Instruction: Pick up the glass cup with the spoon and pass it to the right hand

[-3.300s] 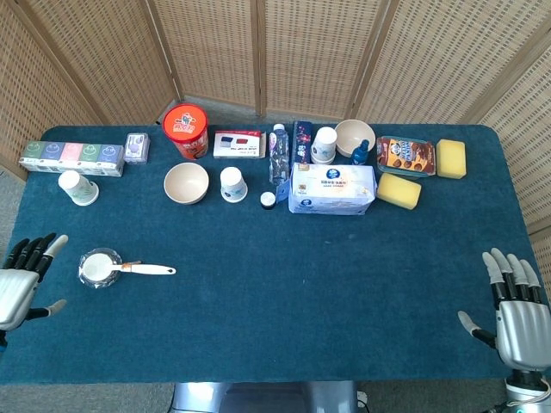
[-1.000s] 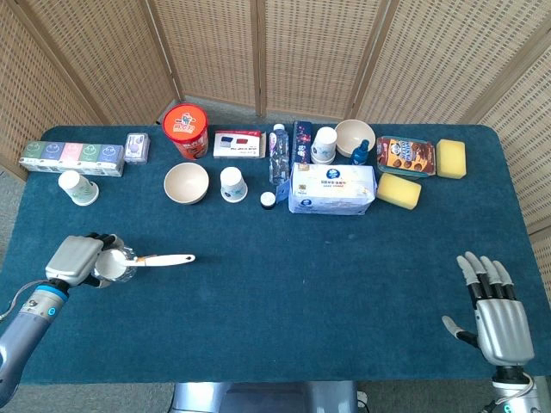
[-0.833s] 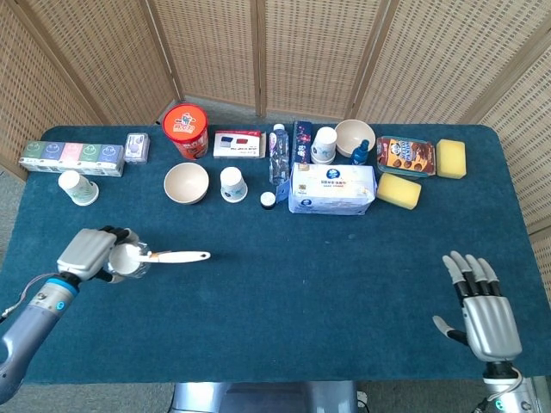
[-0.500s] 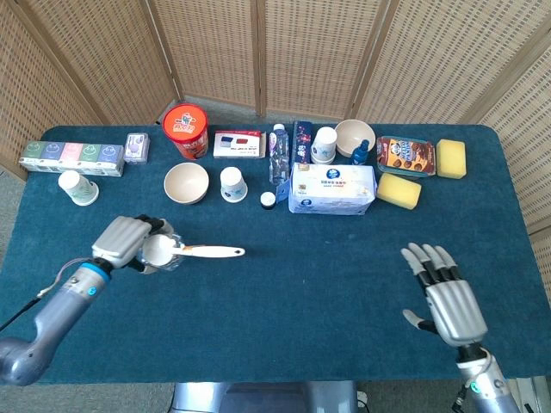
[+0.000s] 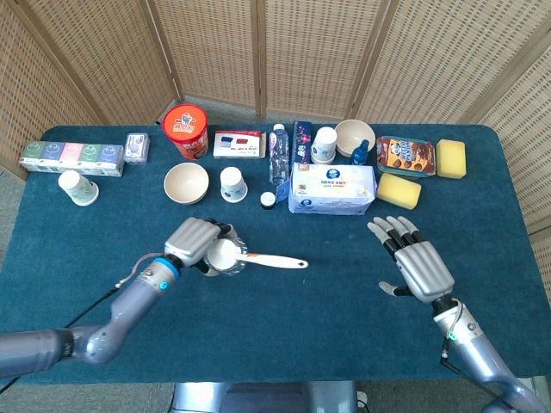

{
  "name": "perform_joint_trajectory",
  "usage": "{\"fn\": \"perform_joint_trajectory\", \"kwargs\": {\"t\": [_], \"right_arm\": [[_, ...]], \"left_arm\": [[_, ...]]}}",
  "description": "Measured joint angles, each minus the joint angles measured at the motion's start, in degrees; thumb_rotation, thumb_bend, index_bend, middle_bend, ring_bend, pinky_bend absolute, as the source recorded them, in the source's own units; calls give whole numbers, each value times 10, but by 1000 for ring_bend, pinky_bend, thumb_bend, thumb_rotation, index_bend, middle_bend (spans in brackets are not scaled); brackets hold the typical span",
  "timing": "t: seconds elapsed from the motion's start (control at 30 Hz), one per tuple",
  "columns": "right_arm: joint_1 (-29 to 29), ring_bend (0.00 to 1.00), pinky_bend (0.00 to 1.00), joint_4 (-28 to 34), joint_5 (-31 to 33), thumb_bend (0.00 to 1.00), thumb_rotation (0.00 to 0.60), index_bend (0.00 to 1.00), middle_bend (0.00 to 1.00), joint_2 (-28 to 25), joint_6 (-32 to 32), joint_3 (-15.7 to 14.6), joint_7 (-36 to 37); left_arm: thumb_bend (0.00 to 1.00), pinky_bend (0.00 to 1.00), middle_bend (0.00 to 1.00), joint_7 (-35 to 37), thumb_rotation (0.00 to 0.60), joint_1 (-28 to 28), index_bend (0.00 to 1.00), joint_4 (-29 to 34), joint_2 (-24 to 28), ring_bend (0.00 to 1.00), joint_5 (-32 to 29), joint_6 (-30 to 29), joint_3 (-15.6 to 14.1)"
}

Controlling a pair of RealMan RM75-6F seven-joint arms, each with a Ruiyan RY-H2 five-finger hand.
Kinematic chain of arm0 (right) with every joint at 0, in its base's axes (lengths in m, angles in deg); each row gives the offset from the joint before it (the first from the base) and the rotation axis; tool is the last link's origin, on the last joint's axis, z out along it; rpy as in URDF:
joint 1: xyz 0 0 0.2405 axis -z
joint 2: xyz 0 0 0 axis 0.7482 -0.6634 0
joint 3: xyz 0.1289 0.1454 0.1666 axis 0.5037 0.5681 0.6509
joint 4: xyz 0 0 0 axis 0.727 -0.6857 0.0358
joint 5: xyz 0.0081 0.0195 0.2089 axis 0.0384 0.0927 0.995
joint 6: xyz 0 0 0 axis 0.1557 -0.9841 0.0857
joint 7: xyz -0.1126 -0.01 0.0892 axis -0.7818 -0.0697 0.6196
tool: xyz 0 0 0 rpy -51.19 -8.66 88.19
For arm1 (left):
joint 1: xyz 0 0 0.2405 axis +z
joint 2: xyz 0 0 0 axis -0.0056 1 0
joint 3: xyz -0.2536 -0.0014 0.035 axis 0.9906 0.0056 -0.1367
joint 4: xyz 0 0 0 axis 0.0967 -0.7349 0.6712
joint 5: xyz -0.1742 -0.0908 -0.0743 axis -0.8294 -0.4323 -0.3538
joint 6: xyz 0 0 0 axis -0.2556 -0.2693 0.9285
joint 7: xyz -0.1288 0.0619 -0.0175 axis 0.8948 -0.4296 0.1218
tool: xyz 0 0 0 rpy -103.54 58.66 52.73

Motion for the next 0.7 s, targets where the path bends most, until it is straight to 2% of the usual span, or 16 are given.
{"fn": "perform_joint_trajectory", "kwargs": {"t": [0.23, 0.37, 0.7], "right_arm": [[-18, 0, 0, -13, 18, 0, 600, 0, 0, -1, 18, 6, 28], [-25, 0, 0, -10, 24, 0, 600, 0, 0, -3, 23, 4, 29], [-29, 0, 0, 34, 34, 0, 600, 0, 0, -19, 31, -8, -9]], "left_arm": [[14, 486, 342, -39, 600, -62, 403, -46, -86, 274, -69, -21, 12], [13, 486, 342, -41, 600, -85, 403, -67, -123, 274, -85, -30, 22], [14, 486, 341, -51, 600, -117, 403, -79, -145, 269, -99, -60, 38]]}}
